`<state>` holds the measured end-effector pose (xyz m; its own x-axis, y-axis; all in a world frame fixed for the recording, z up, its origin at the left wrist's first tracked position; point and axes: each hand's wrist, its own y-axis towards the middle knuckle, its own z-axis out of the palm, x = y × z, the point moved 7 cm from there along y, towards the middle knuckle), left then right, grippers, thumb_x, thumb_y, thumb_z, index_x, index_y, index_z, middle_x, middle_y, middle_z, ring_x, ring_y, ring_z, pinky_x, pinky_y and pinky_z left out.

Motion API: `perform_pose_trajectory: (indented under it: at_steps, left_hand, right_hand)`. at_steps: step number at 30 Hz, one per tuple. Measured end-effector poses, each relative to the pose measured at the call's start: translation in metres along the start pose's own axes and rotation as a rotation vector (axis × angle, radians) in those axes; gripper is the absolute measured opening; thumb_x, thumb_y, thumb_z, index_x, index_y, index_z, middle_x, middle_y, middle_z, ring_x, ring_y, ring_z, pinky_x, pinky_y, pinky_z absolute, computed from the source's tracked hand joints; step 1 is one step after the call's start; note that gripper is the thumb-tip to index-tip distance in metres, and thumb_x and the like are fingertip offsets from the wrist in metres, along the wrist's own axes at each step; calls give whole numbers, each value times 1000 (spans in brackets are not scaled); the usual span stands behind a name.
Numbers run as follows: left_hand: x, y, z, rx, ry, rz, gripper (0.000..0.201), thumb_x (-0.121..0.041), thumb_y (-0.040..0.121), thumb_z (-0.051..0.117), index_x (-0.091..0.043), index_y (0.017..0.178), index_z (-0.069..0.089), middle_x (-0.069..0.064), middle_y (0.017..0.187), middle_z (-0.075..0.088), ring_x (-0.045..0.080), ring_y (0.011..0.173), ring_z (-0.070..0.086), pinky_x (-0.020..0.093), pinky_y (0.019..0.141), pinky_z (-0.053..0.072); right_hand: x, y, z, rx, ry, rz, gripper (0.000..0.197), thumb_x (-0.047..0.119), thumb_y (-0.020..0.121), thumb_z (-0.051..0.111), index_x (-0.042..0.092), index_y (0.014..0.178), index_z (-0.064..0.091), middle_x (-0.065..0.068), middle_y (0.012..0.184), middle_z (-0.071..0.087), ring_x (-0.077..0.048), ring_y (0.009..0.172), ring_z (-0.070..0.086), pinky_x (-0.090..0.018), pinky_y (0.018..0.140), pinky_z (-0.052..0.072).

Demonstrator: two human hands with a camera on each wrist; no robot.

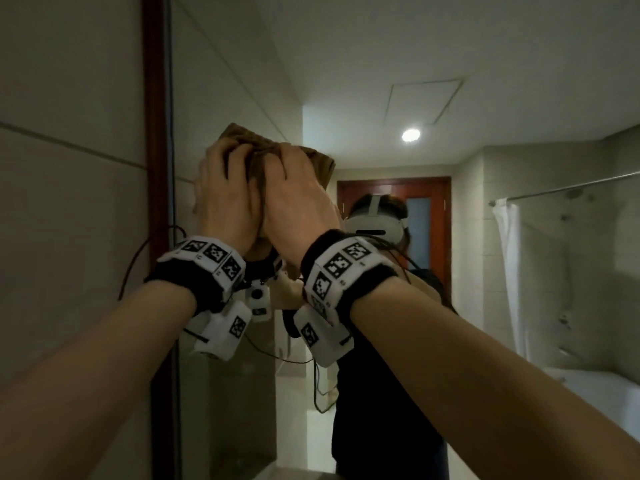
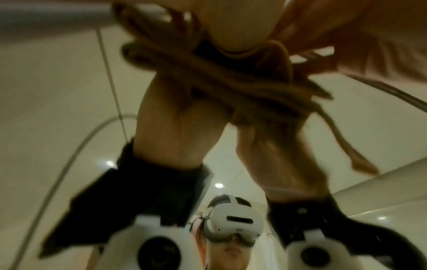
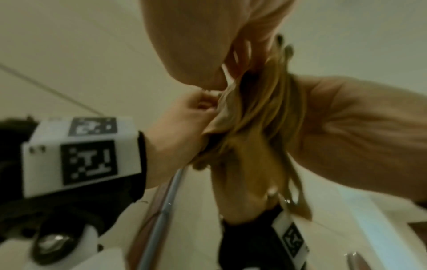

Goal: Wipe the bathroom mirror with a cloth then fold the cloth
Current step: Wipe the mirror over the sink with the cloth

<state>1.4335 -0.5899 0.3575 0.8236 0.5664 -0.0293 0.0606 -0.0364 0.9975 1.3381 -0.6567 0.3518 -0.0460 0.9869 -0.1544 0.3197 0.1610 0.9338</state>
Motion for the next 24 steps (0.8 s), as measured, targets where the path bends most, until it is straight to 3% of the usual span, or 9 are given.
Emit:
perform_pose_trajectory:
  at_steps: [2,5,9,13,19,24]
  left_hand:
    - [-3,1,23,138,159,24,71,-53,99,23,-7,154,22,15,160,21,29,147,21,43,121,19]
    - [-14,-3,33,154,267,61,71,-46,100,27,-13,158,1,8,165,-1,23,152,-2,45,123,4]
    - [-37,-11,34,167,290,56,68,-44,98,12,-14,156,-8,8,165,-8,26,152,-7,49,123,1]
    - [-70,-22,44,227,292,81,74,-48,96,18,-16,154,-16,8,164,-14,27,151,-11,48,122,-2]
    - [-157,-28,70,253,292,142,76,-46,99,30,-16,156,-12,6,164,-14,26,151,-13,51,123,1]
    - [-216,-26,84,265,254,153,72,-45,100,24,-17,156,-12,4,164,-14,25,151,-12,50,123,0]
  right_hand:
    - [-6,4,8,45,-91,20,55,18,97,39,3,148,24,-24,155,16,-34,145,14,-41,120,14]
    - [-29,5,12,63,-194,23,60,29,99,27,10,153,9,-14,161,-4,-27,148,-5,-39,121,0]
    - [-51,-8,7,37,-276,-19,62,40,100,21,13,154,11,-11,161,-3,-25,149,-5,-40,121,1]
    - [-74,-31,-9,37,-272,24,65,43,99,22,13,154,9,-10,161,-4,-24,149,-6,-40,121,2]
    - [-137,-71,-60,53,-304,115,64,43,100,21,16,155,3,-8,161,-9,-22,148,-9,-39,121,-1]
    - [-180,-87,-97,98,-355,145,64,43,100,19,16,155,0,-8,161,-12,-21,148,-10,-38,121,-1]
